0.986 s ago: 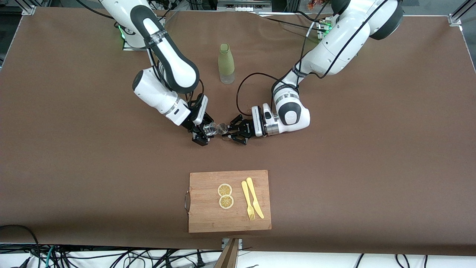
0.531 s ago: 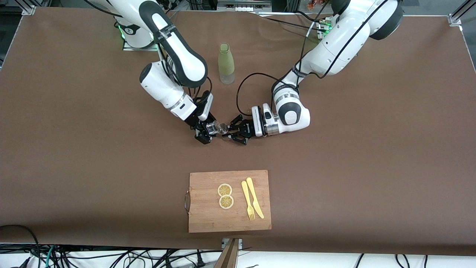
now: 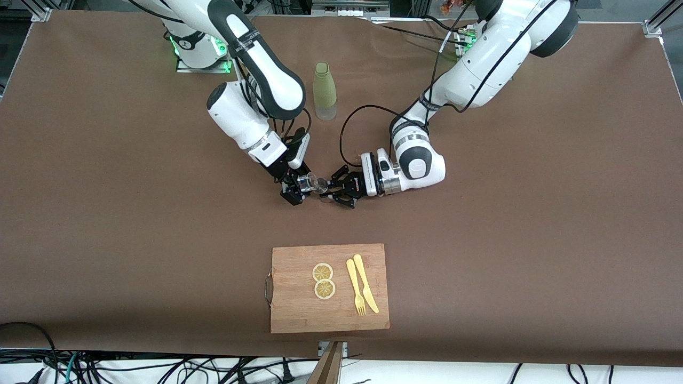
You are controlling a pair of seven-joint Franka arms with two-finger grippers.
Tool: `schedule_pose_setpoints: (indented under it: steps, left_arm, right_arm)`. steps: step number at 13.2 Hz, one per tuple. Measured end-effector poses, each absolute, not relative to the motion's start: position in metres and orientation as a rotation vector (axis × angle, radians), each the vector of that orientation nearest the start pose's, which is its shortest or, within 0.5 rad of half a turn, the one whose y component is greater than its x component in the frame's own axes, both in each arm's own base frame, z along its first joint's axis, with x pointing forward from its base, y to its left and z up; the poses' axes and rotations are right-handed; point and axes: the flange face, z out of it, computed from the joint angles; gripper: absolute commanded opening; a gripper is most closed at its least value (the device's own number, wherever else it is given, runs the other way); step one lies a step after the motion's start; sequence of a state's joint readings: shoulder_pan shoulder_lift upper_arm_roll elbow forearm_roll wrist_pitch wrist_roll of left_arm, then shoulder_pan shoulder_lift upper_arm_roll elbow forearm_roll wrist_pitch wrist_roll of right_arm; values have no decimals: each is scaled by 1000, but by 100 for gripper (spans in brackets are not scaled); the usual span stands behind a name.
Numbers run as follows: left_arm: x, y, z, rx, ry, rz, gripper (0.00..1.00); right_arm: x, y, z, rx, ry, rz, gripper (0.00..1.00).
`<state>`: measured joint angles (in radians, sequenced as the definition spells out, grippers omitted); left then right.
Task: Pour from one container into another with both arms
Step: 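Tilt the beaker with the right gripper to pour into the jigger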
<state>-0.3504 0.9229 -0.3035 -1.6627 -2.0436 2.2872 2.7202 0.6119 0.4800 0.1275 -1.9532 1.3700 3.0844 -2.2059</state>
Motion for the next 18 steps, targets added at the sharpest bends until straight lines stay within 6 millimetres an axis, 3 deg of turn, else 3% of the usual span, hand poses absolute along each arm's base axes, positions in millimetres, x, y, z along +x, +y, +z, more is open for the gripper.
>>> schedule_pose_setpoints:
  steps: [13,18]
  left_arm:
    - [526,-409,91,1516,-1213,1202,0]
    - [526,-409,91,1516,-1213,1201,0]
  right_arm:
    - [511,354,261,-2055,-2029,-1067,0]
    - [510,352,254,-2139,-1854,-1025,0]
